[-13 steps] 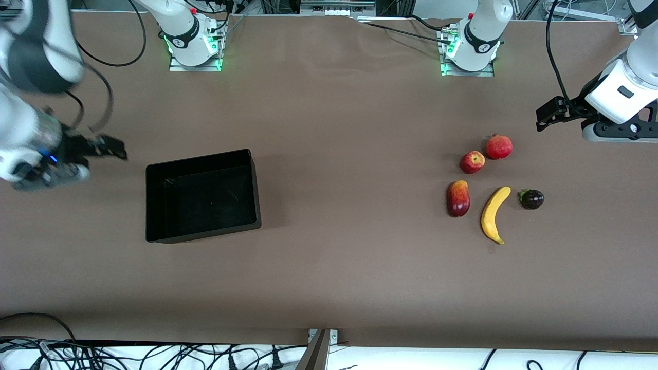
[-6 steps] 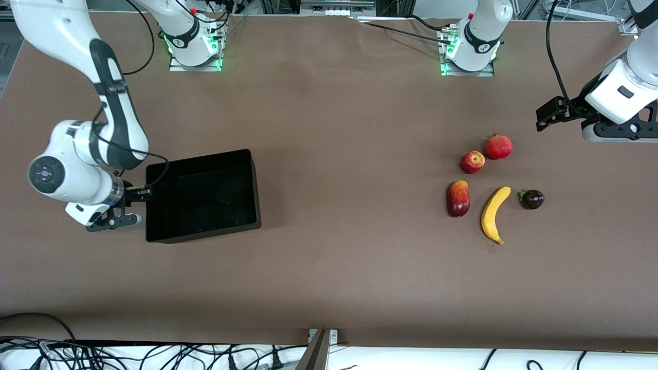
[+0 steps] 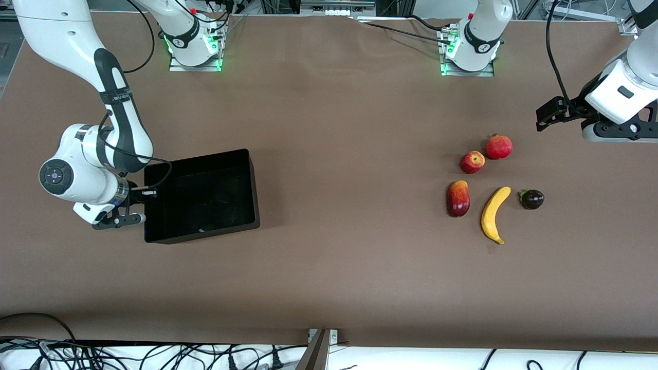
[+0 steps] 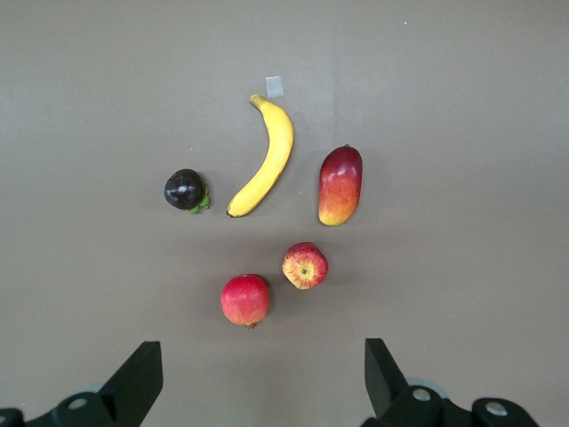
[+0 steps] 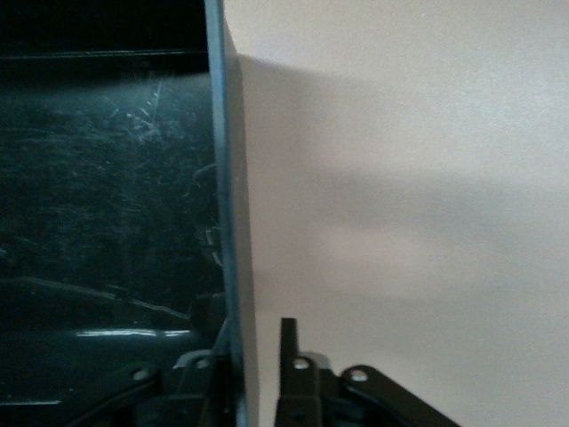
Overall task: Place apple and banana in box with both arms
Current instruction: 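Reach the right gripper to the black box rim and grip it, then slide the black box with the right gripper toward the fruit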
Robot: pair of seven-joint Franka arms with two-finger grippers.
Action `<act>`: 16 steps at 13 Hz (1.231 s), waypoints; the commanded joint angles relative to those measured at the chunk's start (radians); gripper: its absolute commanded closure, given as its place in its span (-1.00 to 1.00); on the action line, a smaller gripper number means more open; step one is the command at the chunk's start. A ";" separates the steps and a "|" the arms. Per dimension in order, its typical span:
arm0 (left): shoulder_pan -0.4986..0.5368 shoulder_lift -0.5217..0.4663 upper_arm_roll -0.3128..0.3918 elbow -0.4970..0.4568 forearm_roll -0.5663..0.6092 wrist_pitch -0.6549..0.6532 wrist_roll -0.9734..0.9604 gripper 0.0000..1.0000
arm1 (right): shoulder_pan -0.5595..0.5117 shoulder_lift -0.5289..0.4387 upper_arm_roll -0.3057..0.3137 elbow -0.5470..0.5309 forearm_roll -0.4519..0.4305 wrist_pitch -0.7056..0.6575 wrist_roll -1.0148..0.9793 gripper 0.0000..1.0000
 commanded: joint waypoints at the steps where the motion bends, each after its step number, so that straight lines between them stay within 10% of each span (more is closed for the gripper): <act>1: 0.006 0.006 -0.001 0.020 -0.019 -0.019 0.023 -1.00 | 0.001 -0.029 0.008 0.027 0.023 -0.033 -0.015 1.00; 7: 0.006 0.006 -0.001 0.020 -0.019 -0.019 0.023 -1.00 | 0.127 -0.020 0.013 0.325 0.134 -0.346 0.077 1.00; 16: 0.006 0.006 -0.001 0.020 -0.019 -0.018 0.023 -1.00 | 0.575 0.181 0.013 0.552 0.184 -0.262 0.755 1.00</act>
